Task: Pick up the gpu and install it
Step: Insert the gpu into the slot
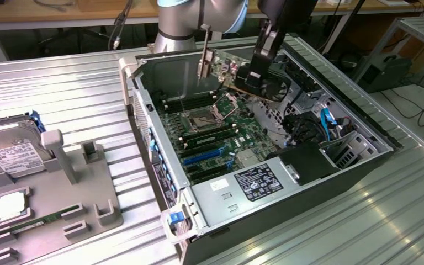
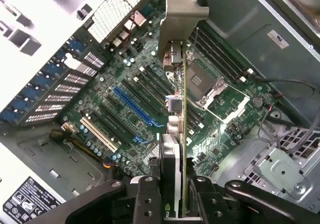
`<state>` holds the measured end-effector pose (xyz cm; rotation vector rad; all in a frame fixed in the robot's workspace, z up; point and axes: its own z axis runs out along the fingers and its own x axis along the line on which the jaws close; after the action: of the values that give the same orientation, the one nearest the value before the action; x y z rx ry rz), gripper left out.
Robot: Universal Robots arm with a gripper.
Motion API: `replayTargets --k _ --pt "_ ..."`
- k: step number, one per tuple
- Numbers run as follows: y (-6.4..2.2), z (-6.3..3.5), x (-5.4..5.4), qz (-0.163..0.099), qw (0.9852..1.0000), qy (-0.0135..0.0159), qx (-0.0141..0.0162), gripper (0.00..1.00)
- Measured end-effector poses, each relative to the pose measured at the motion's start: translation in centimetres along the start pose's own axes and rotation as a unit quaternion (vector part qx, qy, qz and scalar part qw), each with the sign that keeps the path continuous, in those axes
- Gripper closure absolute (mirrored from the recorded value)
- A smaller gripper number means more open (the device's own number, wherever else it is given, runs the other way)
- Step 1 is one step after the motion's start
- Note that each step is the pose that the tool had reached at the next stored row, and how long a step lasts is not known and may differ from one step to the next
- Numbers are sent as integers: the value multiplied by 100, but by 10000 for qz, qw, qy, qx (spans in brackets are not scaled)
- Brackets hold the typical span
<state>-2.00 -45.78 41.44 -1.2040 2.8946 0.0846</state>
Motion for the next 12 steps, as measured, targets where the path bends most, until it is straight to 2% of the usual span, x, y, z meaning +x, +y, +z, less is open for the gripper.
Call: replayTargets --k 1,6,12 --pt "0 0 0 -174 9998 8 -4 72" --pt "0 1 0 -534 9986 25 -14 72" --pt "0 2 0 -972 9952 47 -25 72"
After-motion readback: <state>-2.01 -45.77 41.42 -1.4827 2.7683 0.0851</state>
